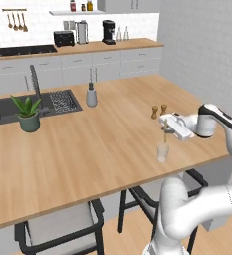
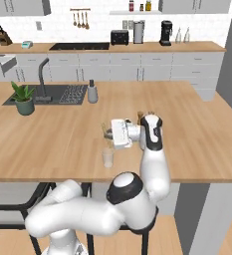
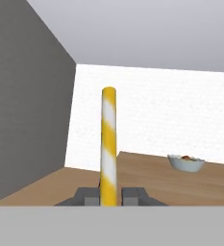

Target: Take a straw from the drawer in front and place it inside the glass cup on the dining counter.

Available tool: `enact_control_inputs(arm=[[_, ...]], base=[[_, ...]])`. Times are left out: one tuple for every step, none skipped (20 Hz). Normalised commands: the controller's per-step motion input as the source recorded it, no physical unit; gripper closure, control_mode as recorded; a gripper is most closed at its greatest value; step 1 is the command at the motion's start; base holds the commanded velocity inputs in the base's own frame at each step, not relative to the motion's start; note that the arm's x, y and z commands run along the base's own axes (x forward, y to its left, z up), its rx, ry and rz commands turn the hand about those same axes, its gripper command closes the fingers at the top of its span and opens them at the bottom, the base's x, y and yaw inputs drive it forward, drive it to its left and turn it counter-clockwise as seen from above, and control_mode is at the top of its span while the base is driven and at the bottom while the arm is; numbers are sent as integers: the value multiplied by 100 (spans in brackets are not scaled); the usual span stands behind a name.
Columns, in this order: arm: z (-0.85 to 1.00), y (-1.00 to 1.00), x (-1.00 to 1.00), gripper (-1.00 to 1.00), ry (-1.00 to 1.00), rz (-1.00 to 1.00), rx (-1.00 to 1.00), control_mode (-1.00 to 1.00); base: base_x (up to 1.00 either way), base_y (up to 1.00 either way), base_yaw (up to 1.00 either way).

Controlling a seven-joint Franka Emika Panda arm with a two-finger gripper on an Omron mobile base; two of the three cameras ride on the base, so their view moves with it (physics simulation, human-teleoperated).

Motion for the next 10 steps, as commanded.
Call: enact_control_inputs(arm=[[-22, 37, 0, 100, 0, -4, 0, -100], [-23, 39, 0, 100, 0, -4, 0, -100], [-20, 35, 0, 100, 0, -4, 0, -100], [-21, 27, 0, 100, 0, -3, 0, -100], [-20, 17, -7, 100, 0, -1, 0, -100], [-13, 5, -16, 100, 0, 0, 2, -100], [-13, 0, -19, 100, 0, 0, 2, -100], [-15, 0, -18, 100, 0, 0, 3, -100], [-18, 0, -13, 100, 0, 0, 2, -100], [-18, 0, -10, 100, 0, 0, 2, -100]], base=[[0, 0, 0], [0, 0, 0], [0, 0, 0], [0, 0, 0], [0, 0, 0], [0, 0, 0], [0, 0, 0], [0, 0, 0], [0, 0, 0], [0, 0, 0]])
